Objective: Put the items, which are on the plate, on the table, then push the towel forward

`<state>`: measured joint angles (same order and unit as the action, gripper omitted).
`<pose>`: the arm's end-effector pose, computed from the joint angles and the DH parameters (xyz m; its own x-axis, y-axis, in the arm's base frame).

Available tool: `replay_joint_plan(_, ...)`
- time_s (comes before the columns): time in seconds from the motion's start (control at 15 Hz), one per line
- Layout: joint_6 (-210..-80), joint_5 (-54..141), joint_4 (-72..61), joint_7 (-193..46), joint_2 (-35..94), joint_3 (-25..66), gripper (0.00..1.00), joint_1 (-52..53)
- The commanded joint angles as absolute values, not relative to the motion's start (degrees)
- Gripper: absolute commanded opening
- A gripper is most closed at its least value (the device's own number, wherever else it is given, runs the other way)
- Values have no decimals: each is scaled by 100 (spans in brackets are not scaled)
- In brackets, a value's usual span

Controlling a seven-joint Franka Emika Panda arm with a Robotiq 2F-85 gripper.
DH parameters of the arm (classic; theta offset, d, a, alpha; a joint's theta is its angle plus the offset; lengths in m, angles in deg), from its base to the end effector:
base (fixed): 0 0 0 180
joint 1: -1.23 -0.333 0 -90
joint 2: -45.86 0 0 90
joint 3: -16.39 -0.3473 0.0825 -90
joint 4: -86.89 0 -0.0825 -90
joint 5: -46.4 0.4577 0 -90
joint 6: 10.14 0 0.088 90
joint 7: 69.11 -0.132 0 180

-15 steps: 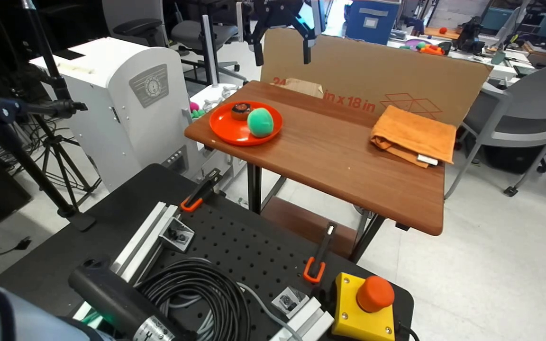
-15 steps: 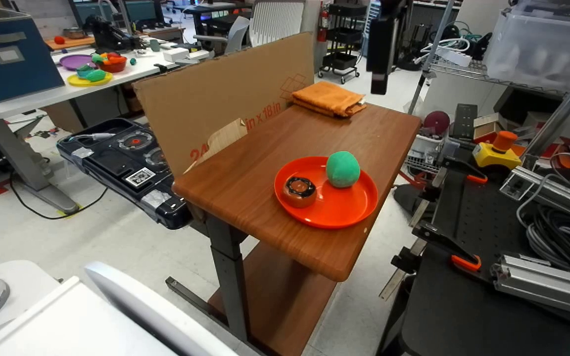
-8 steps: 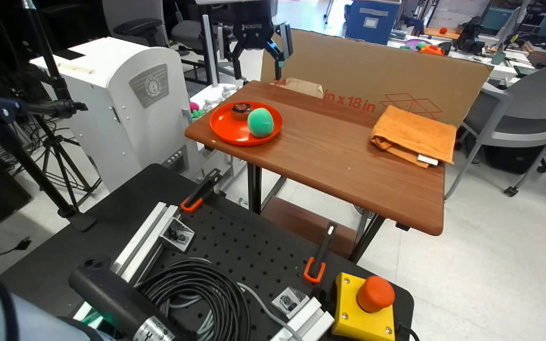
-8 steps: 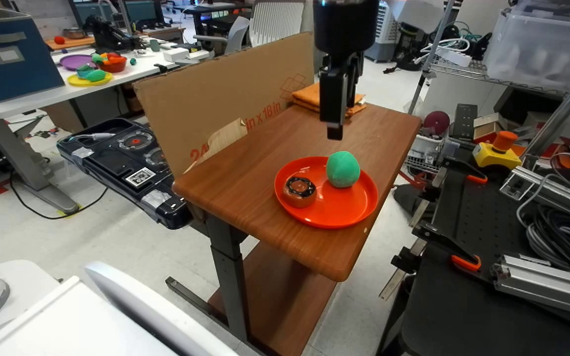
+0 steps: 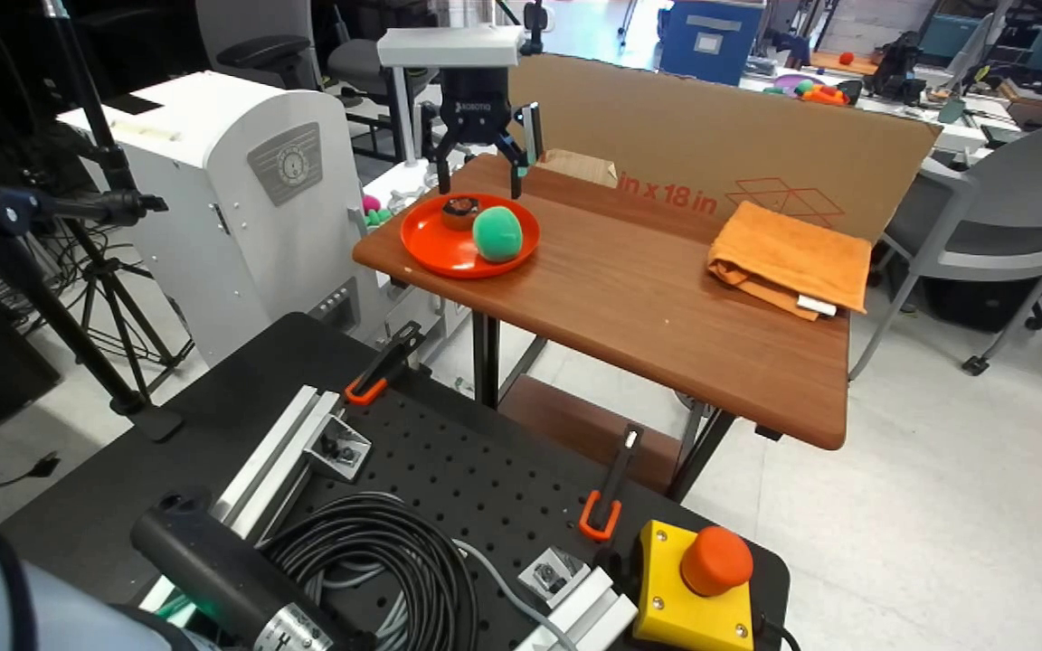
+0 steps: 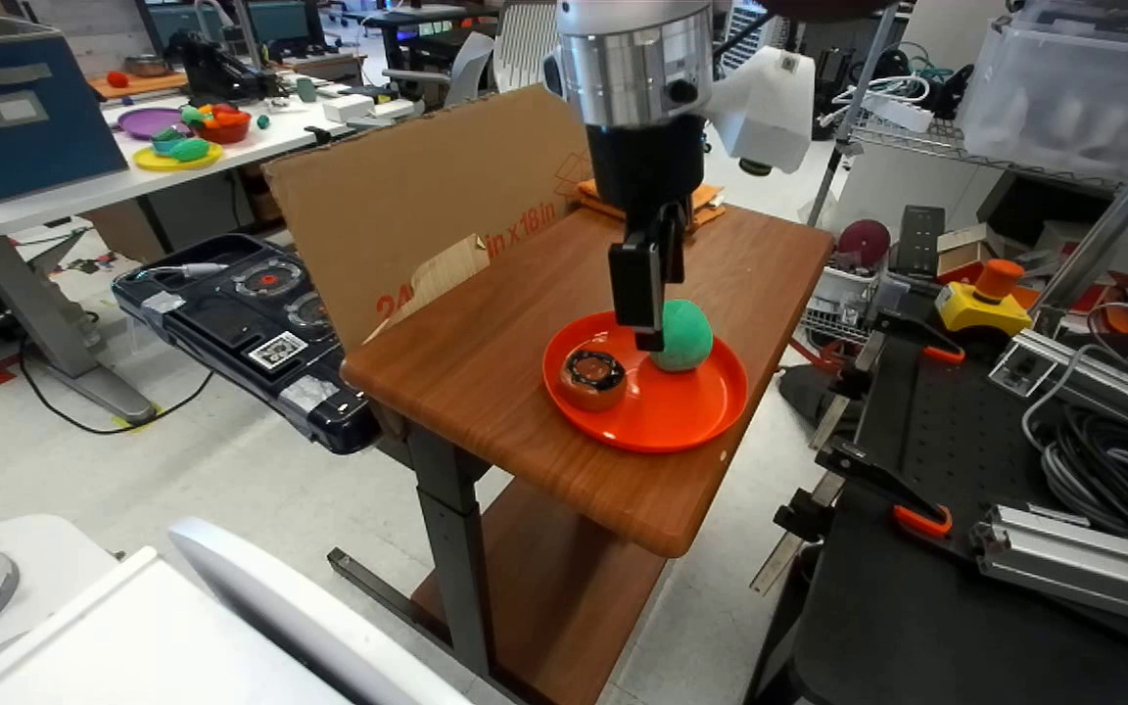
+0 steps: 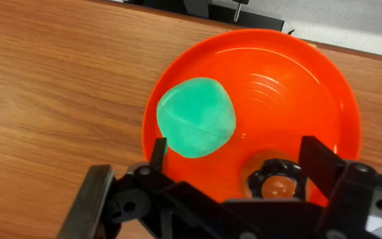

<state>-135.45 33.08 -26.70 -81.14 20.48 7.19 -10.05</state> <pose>0.6059 0.2134 0.1749 0.9392 0.2725 -0.2091 0.3032 -0.9438 0.1315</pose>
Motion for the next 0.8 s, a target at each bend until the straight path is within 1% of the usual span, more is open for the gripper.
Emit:
replay_joint_plan(0.0, -13239, 3464, -2417, -7914, 1821, 817, 100, -1128)
replay_joint_plan(0.73, -12652, 3265, -2254, -8184, 1619, 1102, 100, -1223)
